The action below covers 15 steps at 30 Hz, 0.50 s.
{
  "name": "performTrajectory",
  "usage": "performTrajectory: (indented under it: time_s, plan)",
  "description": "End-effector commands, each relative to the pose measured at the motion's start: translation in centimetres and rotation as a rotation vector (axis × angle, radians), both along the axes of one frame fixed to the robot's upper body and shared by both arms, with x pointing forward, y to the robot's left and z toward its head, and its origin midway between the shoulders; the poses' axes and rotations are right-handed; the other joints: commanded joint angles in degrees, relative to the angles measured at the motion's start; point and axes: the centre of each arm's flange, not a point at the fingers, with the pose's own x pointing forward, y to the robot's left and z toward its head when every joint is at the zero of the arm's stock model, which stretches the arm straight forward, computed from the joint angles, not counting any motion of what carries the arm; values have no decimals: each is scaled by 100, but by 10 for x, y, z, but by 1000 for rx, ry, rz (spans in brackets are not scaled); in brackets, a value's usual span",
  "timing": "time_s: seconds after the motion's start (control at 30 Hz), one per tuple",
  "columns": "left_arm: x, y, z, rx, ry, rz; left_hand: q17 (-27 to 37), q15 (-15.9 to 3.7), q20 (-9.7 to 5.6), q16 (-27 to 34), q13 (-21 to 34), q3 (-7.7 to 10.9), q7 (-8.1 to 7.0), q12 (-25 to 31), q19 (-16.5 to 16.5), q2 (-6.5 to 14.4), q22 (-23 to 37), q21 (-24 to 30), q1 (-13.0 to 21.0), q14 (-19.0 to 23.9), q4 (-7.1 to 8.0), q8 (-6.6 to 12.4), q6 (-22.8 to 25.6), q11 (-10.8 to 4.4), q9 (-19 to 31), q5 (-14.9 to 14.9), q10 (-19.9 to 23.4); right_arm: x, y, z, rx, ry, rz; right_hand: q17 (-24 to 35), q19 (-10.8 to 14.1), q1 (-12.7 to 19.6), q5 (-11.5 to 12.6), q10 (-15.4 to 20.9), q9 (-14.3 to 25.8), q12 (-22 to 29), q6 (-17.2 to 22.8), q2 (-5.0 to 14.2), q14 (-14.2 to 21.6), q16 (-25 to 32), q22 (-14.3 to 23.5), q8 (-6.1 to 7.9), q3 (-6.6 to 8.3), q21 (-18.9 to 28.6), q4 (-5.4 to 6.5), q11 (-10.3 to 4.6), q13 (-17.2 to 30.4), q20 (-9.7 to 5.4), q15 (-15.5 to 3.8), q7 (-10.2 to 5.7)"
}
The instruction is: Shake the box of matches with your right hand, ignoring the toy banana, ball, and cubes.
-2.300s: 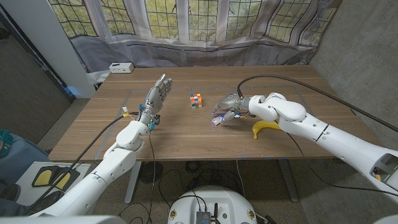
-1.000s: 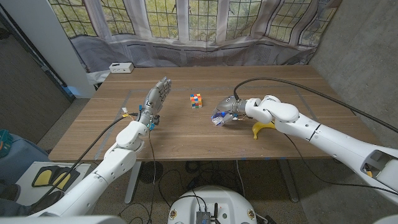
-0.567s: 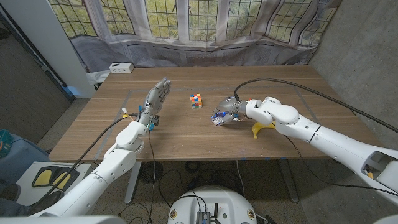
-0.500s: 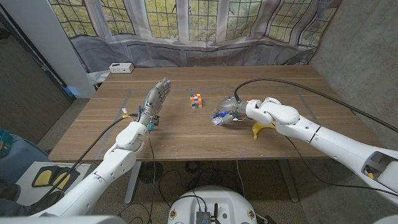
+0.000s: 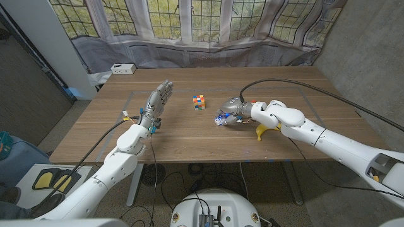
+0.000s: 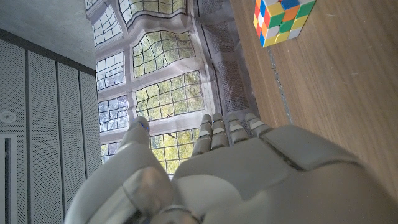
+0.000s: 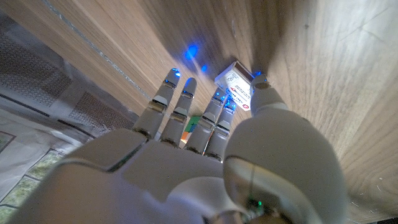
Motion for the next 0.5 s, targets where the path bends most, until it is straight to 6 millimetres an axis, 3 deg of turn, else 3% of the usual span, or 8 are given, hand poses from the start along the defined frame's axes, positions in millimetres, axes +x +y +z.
performTrajectory:
  time_s: [0.03,0.23,0.5]
  plan:
    - [-3,1,-2,-4,0,3,19,9,74,26,18,62,2,-18,-11,-28,15,32,33,-3,-1,12,45,-26,18,-21,13,4,-3,-7,8,-23,19,46,132,145,10,274,51,63,866,26,196,106,34,89,-10,36,-2,-3,25,-59,-313,-200]
    - [-3,0,-3,-7,-2,2,20,-2,122,26,18,68,-20,-16,-23,-40,16,32,25,-7,3,10,44,-30,18,-28,19,1,-3,-2,37,-41,36,69,247,303,9,561,58,99,1125,86,410,215,37,148,-16,56,-8,0,26,-95,-441,-204]
    - [-2,-1,-2,-7,-5,-1,21,-6,136,25,18,73,-30,-17,-31,-53,17,33,16,-11,8,8,45,-31,18,-35,16,-7,-4,8,60,-65,41,81,272,316,-2,630,60,98,1207,101,431,234,38,165,-37,58,14,-3,25,-102,-430,-205]
